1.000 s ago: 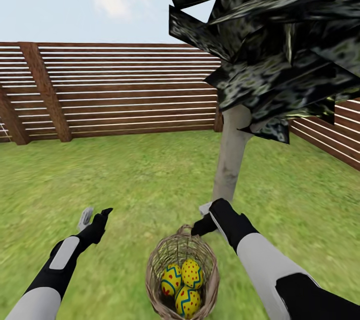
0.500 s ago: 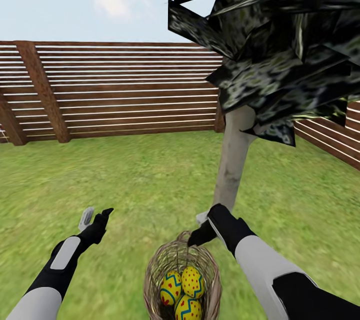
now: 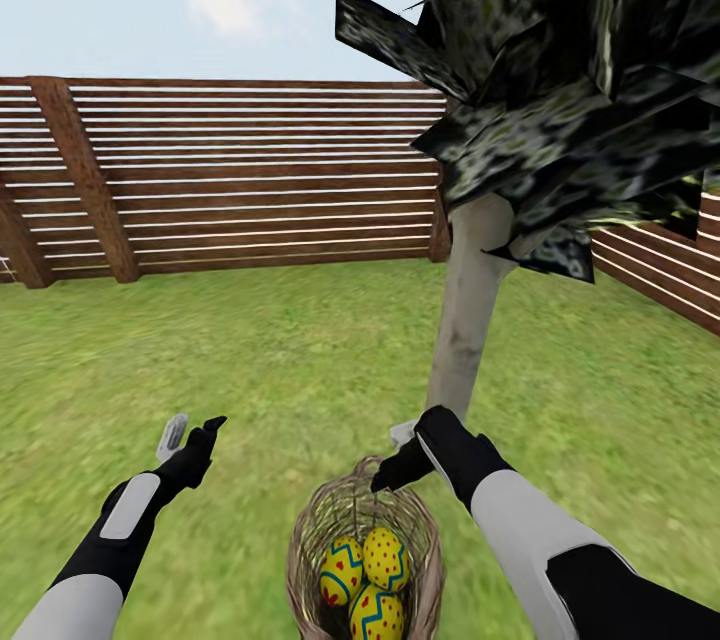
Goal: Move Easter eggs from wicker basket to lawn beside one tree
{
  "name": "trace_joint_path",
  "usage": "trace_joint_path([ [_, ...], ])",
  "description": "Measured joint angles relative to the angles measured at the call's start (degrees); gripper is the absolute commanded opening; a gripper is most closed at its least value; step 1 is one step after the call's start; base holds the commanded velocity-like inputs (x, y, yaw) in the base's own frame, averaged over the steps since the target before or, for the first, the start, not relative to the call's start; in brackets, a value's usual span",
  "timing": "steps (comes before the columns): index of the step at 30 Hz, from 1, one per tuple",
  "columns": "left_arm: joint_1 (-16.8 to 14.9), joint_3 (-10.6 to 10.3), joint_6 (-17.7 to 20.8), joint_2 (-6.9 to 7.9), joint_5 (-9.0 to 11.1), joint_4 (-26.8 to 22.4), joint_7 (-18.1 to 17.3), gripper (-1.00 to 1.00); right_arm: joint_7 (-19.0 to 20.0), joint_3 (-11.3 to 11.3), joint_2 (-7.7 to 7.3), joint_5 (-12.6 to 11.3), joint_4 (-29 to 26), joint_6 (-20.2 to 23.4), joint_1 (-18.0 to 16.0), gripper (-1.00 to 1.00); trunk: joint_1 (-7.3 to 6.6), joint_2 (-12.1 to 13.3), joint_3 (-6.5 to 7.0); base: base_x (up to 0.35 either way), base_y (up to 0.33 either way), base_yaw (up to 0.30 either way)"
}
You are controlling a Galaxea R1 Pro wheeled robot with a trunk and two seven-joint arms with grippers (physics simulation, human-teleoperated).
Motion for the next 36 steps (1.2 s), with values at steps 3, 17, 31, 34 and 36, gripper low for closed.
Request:
trace_joint_path([
  [3, 0.00, 0.00, 0.00, 0.00, 0.04, 0.00, 0.00, 1.00, 0.02, 0.00, -0.02, -0.02, 0.03, 0.02, 0.00, 1.00, 0.66, -1.20, -0.54, 0.000, 0.000, 0.000],
  [17, 0.00, 0.09, 0.00, 0.24, 0.09, -0.02, 0.00, 1.00, 0.07, 0.00, -0.05, -0.12, 0.34, 0.11, 0.00, 1.00, 3.52, -6.43, -2.88, 0.000, 0.000, 0.000],
  [31, 0.00, 0.09, 0.00, 0.17, 0.10, -0.08, -0.02, 1.00, 0.08, -0.01, -0.05, -0.14, 0.49, 0.12, 0.00, 1.00, 3.53, -6.43, -2.88, -0.122, 0.000, 0.000],
  [34, 0.00, 0.09, 0.00, 0.18, 0.10, -0.08, -0.03, 1.00, 0.07, 0.00, -0.05, -0.10, 0.51, 0.11, 0.00, 1.00, 3.53, -6.43, -2.88, -0.026, 0.000, 0.000],
  [36, 0.00, 0.09, 0.00, 0.18, 0.09, -0.08, -0.03, 1.00, 0.07, -0.01, -0.05, -0.12, 0.52, 0.11, 0.00, 1.00, 3.74, -6.82, -3.05, -0.008, 0.000, 0.000],
])
